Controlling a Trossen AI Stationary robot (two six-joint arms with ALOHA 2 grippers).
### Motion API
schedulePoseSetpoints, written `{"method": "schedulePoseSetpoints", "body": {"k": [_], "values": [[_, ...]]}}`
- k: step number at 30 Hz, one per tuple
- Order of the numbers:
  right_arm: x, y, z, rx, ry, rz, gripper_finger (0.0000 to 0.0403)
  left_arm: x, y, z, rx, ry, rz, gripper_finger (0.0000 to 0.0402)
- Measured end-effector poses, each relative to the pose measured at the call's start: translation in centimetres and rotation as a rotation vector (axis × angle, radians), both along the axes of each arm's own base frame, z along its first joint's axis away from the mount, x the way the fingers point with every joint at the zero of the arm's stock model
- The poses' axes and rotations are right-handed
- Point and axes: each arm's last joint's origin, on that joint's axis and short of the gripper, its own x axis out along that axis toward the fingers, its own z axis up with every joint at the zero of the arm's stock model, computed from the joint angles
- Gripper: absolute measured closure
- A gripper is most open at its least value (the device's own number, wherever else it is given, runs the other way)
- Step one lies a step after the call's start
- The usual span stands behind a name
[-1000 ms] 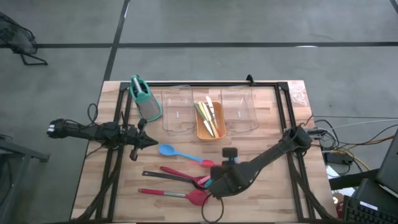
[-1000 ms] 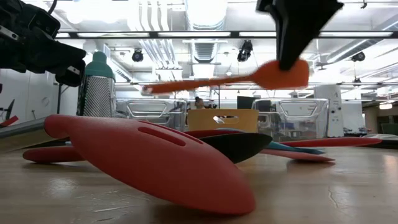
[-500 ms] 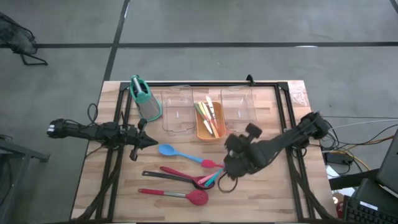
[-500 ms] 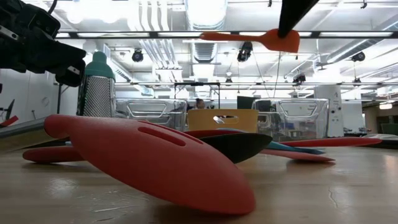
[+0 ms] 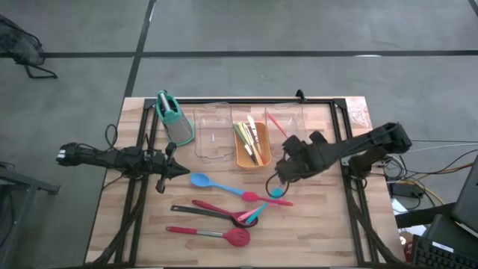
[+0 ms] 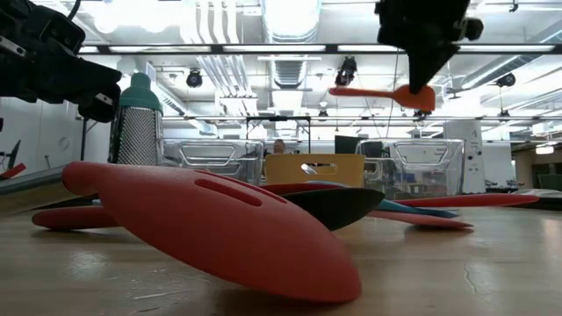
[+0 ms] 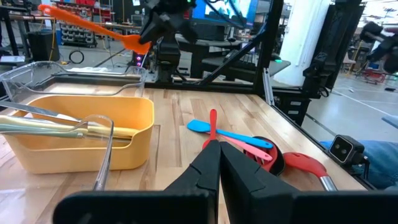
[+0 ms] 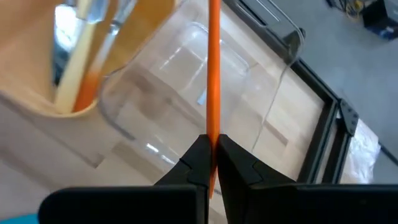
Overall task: Pick & Place Kitchen Items
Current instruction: Put the orange spatula into the right transparent bin
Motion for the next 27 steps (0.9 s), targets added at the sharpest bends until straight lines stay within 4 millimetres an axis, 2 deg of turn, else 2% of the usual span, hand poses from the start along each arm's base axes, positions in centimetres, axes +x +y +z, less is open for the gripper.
{"method": "schedulePoseSetpoints", "body": {"k": [12, 27], "values": [[-0.1, -3.1, -2.5, 0.012, 0.062, -0.062, 0.0390, 0.0, 0.0, 0.0, 0.000, 0.000, 0.000, 0.0390], [0.0, -3.3, -2.7, 0.014, 0.051, -0.063, 0.0390, 0.0, 0.0, 0.0, 0.000, 0.000, 0.001, 0.0390]]}}
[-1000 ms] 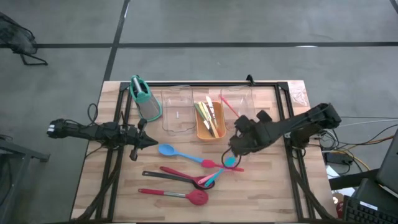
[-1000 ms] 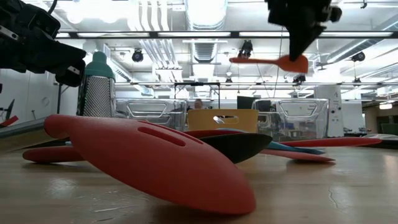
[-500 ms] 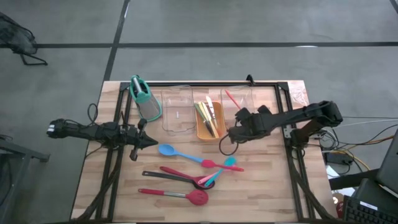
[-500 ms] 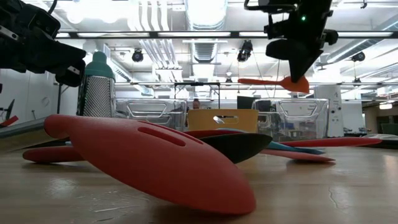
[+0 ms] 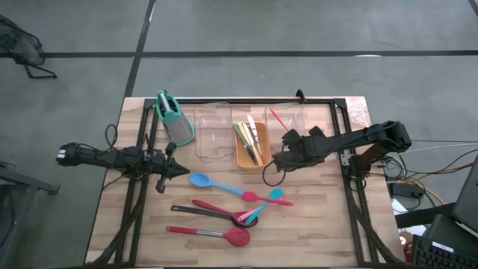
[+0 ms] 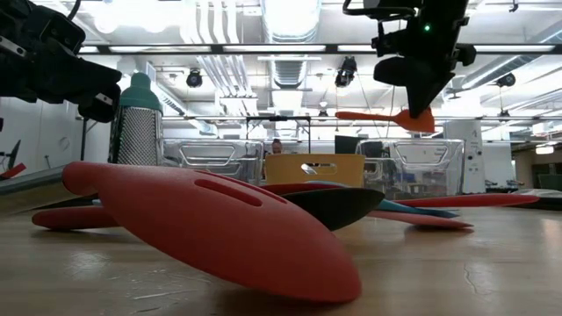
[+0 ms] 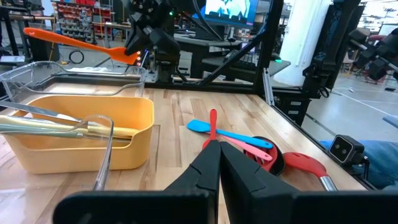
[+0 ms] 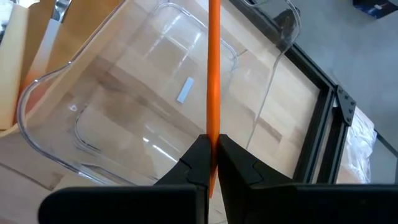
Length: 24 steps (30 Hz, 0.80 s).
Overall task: Pick & Place Kitchen Items
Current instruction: Put the orange spatula into the right transparent bin
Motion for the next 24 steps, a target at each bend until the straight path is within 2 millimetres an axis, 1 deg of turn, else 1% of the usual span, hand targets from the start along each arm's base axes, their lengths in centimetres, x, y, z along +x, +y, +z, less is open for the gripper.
{"method": "schedulePoseSetpoints", "body": {"k": [5, 10, 16, 24], "values": [[0.1, -0.1, -0.1, 0.003, -0.038, -0.034, 0.0390, 0.0, 0.0, 0.0, 0.000, 0.000, -0.001, 0.0390], [0.5, -0.6, -0.8, 0.011, -0.089, -0.062, 0.0390, 0.0, 0.0, 0.0, 0.000, 0.000, 0.000, 0.0390], [0.6, -1.3, -2.3, 0.052, -0.094, -0.060, 0.0390, 0.0, 0.0, 0.0, 0.000, 0.000, 0.000, 0.0390], [-0.5, -2.1, -4.4, 0.051, -0.028, -0.088, 0.0390, 0.0, 0.0, 0.0, 0.000, 0.000, 0.000, 0.0390]]}}
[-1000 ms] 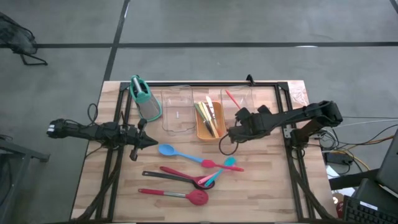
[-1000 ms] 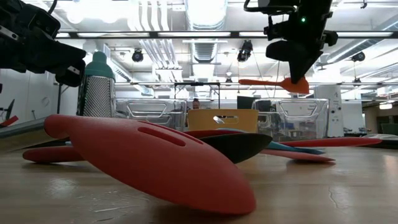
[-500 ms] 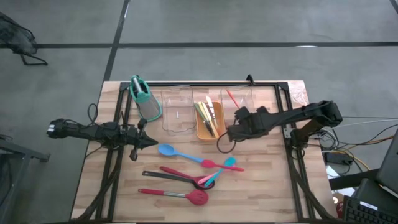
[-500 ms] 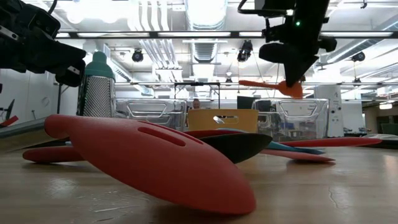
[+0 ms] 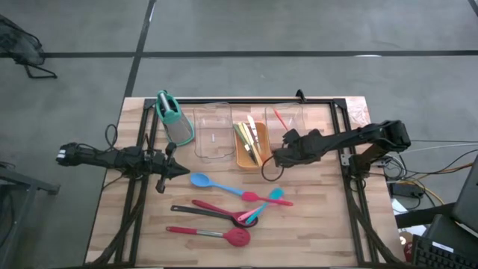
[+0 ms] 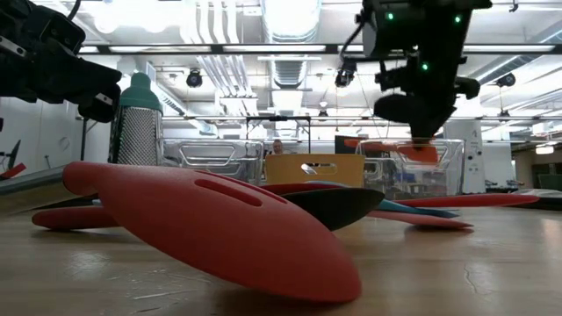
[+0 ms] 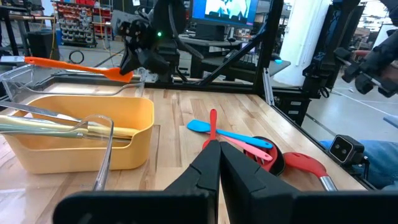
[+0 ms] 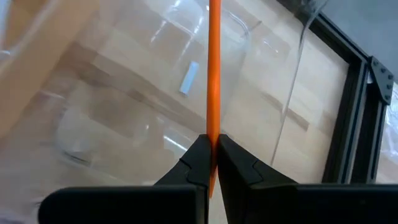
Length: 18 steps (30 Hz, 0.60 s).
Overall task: Pick & Place Kitchen Items
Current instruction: Put the orange spatula into the right transparent bin
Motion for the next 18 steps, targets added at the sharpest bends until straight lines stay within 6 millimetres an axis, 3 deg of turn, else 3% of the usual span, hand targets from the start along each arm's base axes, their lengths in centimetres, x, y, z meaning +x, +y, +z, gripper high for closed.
{"method": "schedulePoseSetpoints", "body": {"k": [10, 18], "values": [[-0.8, 0.0, -1.5, 0.002, 0.031, -0.016, 0.0390, 0.0, 0.0, 0.0, 0.000, 0.000, 0.000, 0.0390], [0.1, 0.1, -0.3, -0.001, -0.009, 0.010, 0.0366, 0.0, 0.0, 0.0, 0.000, 0.000, 0.000, 0.0390]]}}
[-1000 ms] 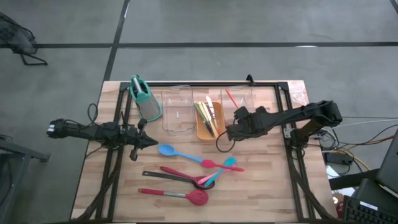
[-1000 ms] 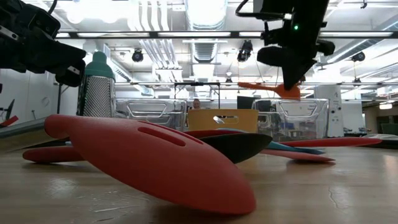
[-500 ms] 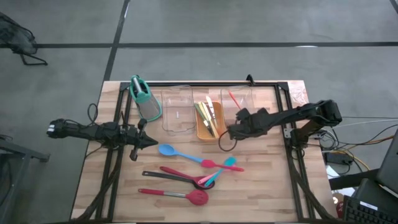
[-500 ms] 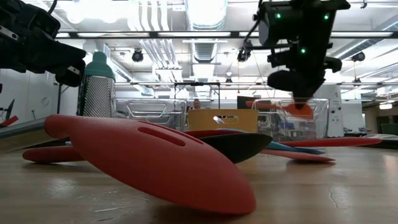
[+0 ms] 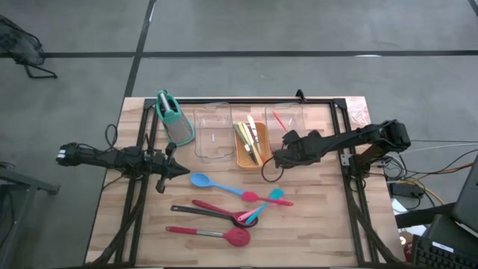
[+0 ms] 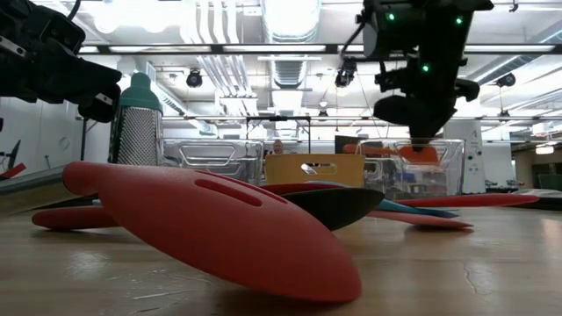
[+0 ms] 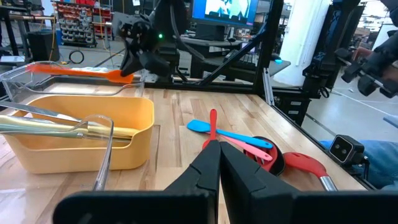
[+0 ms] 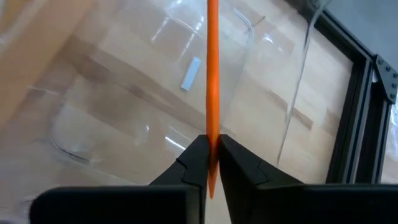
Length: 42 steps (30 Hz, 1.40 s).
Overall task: Pick & Place Kitchen Items
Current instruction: Put the orange spatula into the right transparent bin, then put the red spatula into the right transparent bin
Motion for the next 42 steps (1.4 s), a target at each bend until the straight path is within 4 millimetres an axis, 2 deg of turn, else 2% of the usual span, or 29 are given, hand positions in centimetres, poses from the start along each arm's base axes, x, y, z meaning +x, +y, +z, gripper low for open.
{"method": "schedulePoseSetpoints", "body": {"k": [8, 11, 16, 22, 26, 29, 36, 42], "values": [[1.1, 0.1, 1.7, -0.003, -0.044, 0.040, 0.0291, 0.0, 0.0, 0.0, 0.000, 0.000, 0.000, 0.0390], [1.6, 0.9, 2.7, -0.004, -0.062, 0.100, 0.0268, 0.0, 0.0, 0.0, 0.000, 0.000, 0.000, 0.0390], [2.8, 3.6, 4.2, -0.008, -0.115, 0.284, 0.0238, 0.0, 0.0, 0.0, 0.000, 0.001, 0.000, 0.0390], [3.9, 7.8, 4.6, -0.009, -0.205, 0.573, 0.0215, 0.0, 0.0, 0.0, 0.000, 0.000, 0.000, 0.0390], [4.1, 10.1, 4.3, 0.047, -0.256, 0.743, 0.0206, 0.0, 0.0, 0.0, 0.000, 0.000, 0.000, 0.0390], [4.1, 11.2, 4.1, 0.061, -0.294, 0.798, 0.0204, 0.0, 0.0, 0.0, 0.000, 0.001, 0.000, 0.0390], [4.1, 12.3, 3.7, 0.099, -0.323, 0.809, 0.0219, 0.0, 0.0, 0.0, 0.000, 0.000, 0.000, 0.0390], [5.1, 12.7, 1.7, 0.110, -0.277, 0.811, 0.0234, 0.0, 0.0, 0.0, 0.000, 0.000, 0.000, 0.0390]]}}
